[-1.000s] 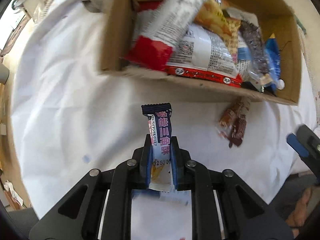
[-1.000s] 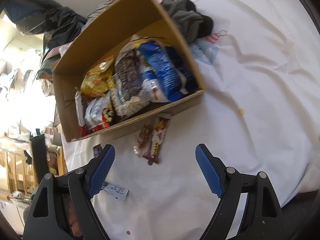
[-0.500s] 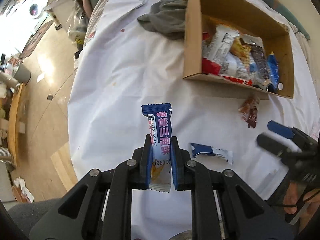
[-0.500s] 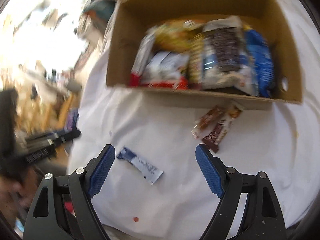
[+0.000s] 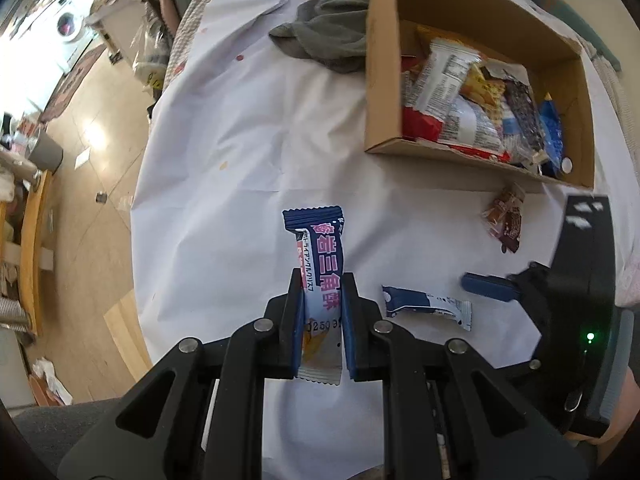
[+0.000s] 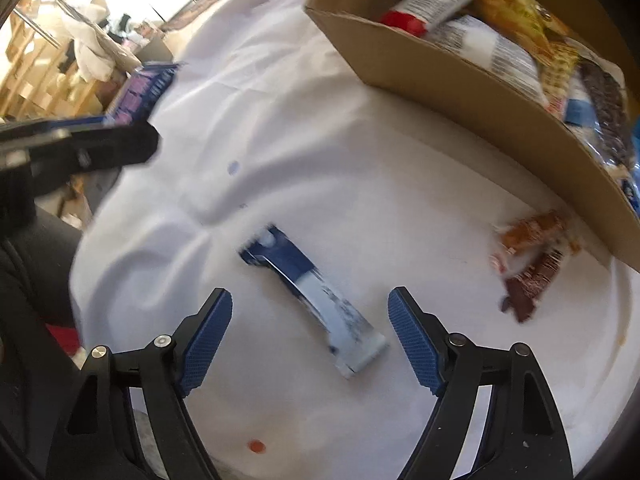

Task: Organize snacks
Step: 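Grasp the blue-white stick pack with the right gripper while left holds bar, then carry both packs over the box and release them inside, then lower the right gripper to the sheet and grasp the brown chocolate bar pack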

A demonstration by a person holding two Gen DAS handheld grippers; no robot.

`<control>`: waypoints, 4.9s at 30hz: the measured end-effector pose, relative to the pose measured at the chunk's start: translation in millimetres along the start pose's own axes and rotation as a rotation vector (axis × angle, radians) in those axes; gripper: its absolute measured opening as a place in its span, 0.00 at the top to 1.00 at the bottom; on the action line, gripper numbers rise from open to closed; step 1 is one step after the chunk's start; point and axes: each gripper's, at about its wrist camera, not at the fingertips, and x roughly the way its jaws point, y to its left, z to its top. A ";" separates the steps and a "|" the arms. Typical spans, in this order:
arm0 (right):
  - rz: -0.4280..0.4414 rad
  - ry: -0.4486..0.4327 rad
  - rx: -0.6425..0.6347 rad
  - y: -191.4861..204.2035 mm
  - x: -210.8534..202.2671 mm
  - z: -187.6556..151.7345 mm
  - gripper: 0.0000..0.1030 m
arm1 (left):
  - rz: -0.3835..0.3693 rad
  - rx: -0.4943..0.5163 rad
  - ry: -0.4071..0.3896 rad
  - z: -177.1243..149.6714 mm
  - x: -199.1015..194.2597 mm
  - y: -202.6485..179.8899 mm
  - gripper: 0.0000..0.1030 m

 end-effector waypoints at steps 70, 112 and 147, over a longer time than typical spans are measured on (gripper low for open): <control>0.115 -0.491 0.475 -172.8 -128.5 24.4 0.83 | -0.188 0.038 -0.328 114.9 -10.3 -77.1 0.87; 0.115 -0.595 0.554 -172.7 -147.1 14.9 0.28 | -0.196 0.051 -0.387 98.5 -32.6 -78.2 0.22; 0.026 -0.482 0.752 -175.9 -141.6 -93.2 0.07 | -0.131 0.033 -0.254 20.2 -21.3 -70.9 0.19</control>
